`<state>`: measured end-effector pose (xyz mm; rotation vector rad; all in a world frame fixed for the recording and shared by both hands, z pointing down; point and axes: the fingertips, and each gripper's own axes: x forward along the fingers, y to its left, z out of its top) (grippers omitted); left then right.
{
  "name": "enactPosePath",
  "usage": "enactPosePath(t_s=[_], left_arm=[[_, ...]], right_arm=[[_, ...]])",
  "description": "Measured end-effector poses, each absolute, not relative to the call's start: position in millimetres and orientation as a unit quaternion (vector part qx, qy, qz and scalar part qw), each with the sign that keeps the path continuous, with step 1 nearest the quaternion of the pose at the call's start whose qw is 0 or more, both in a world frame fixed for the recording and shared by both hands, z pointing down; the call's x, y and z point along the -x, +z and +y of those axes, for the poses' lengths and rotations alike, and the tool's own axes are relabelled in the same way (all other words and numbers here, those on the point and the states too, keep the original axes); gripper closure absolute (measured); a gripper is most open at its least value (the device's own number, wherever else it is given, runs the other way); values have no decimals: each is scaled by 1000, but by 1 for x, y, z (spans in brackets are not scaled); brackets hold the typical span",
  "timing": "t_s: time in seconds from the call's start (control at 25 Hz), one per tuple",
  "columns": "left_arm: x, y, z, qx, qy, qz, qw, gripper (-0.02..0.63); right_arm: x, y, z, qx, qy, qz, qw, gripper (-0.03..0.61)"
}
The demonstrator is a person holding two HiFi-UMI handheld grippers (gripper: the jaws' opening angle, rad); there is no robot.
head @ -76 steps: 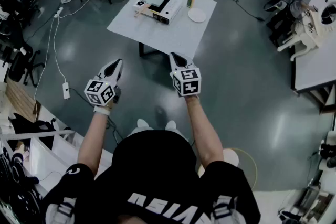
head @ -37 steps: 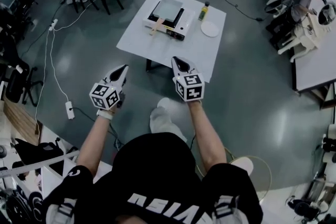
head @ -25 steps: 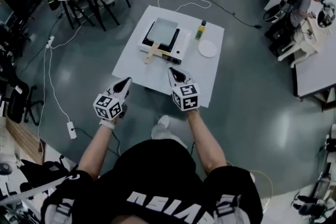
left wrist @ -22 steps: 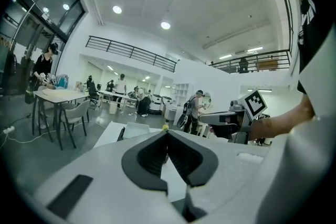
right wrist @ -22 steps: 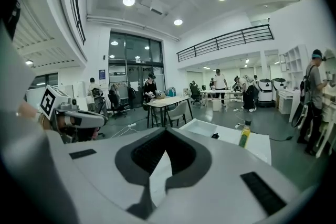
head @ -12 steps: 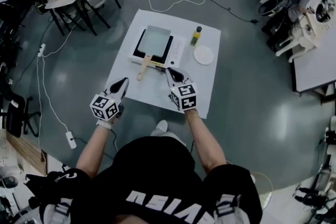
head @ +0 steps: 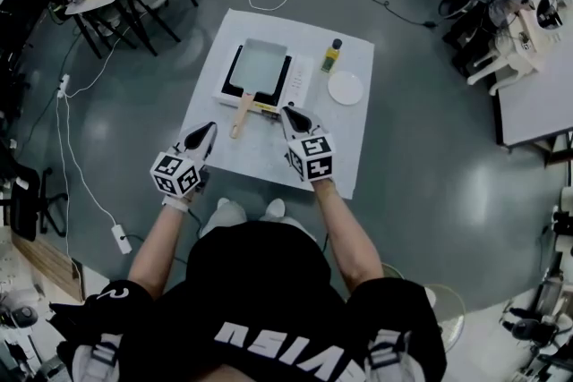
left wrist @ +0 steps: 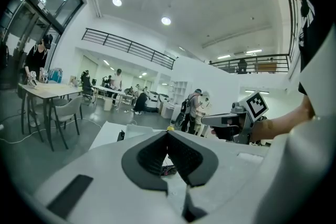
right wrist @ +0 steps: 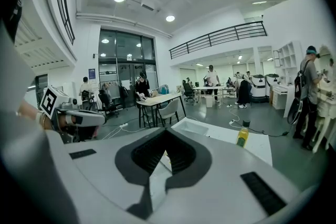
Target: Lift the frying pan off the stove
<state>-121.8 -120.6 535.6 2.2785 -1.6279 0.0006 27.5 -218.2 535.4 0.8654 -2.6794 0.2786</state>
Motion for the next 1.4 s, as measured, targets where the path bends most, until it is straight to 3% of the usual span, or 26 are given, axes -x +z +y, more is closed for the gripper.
enactPosePath(t_s=[0.8,1.4], left_arm=[[184,554,-195,-879,42,-440,181,615],[190,571,-223,-897,45,-396,193,615]], right_arm=[[21,565,-239,-430,141,-877,163,583],[23,578,-257,-467,155,-853,171,581]])
